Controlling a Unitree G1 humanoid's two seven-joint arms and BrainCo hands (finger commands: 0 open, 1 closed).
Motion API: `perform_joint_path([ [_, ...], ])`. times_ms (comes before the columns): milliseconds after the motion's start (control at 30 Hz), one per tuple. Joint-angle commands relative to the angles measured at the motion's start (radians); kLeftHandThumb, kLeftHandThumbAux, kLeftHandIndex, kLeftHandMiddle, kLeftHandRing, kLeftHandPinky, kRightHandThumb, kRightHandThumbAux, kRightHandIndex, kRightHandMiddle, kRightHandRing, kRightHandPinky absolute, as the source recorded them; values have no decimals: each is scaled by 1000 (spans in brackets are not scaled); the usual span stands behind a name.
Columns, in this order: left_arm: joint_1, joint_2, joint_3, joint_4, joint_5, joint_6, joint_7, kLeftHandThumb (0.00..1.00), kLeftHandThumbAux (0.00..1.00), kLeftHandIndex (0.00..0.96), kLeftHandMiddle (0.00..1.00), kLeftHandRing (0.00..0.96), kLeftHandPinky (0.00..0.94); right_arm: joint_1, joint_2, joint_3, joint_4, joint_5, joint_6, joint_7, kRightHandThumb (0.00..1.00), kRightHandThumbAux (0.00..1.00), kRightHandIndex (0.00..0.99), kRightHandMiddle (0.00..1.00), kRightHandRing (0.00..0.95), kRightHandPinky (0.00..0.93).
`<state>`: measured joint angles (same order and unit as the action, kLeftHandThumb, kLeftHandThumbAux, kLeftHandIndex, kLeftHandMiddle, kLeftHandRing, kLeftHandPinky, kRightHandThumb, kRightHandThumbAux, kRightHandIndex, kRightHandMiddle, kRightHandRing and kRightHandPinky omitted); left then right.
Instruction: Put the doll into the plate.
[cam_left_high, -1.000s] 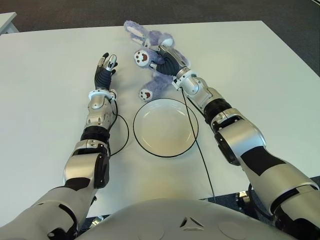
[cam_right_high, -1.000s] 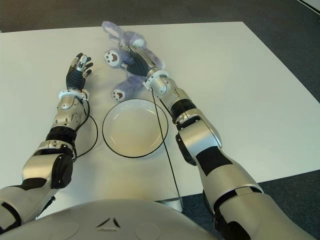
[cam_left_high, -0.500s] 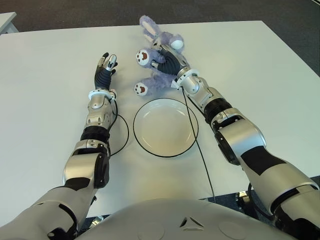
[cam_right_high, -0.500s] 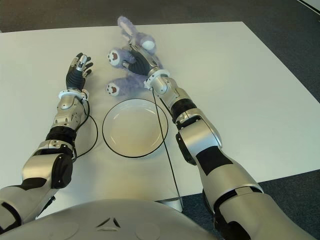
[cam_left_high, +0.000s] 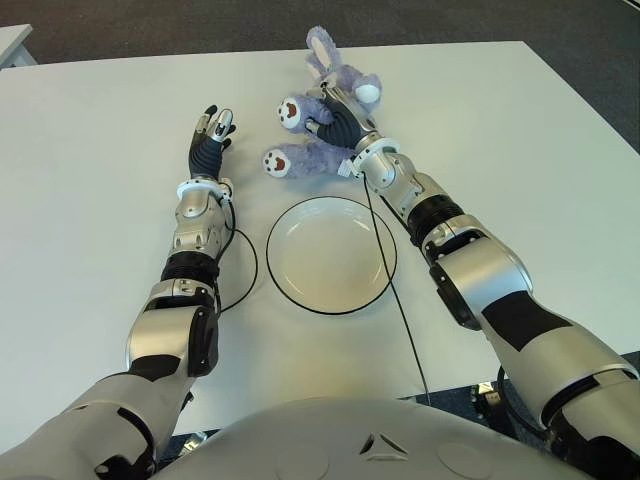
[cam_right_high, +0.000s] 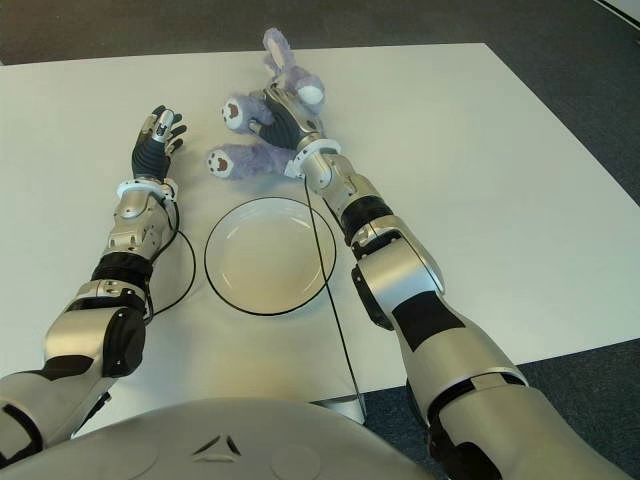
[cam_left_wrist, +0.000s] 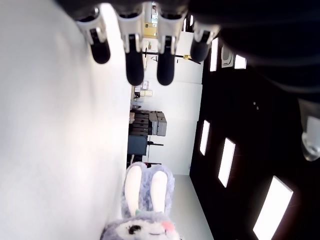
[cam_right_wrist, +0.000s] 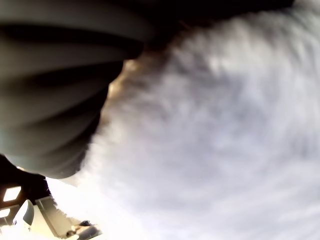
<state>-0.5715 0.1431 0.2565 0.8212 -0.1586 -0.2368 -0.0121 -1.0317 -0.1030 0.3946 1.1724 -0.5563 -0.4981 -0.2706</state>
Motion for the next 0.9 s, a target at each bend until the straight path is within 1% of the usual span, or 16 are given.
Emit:
perform_joint_path([
  [33, 23, 1, 1, 15, 0, 32, 5, 0, 417, 0, 171, 152, 50, 2, -7, 10, 8, -13, 17, -5, 724, 704, 442, 825, 835, 848],
  [167, 22, 2, 1, 17, -2, 32, 1, 0, 418, 7, 173, 157, 76, 2, -7, 3, 6, -4, 16, -14, 725, 704, 442, 820, 833, 846],
  [300, 22, 2, 1, 17, -3, 31, -1, 0, 418, 8, 173, 156, 63, 1, -7, 0, 6, 1, 17, -15, 725, 705, 442, 818, 832, 846],
  [567, 21, 3, 2, 20, -4, 33, -3, 0, 419, 7, 174, 160, 88, 2, -7, -13, 4, 17, 12, 0, 726, 705, 442, 820, 837, 850],
  [733, 21, 2, 3, 19, -5, 32, -4, 0, 419, 6, 165, 151, 71, 3, -7, -20, 3, 20, 14, -1, 726, 705, 442, 820, 837, 849],
  [900, 22, 2, 2, 18, -3, 33, -1, 0, 416, 5, 163, 149, 83, 4, -7, -27, 1, 21, 10, -2, 725, 706, 442, 825, 843, 855],
])
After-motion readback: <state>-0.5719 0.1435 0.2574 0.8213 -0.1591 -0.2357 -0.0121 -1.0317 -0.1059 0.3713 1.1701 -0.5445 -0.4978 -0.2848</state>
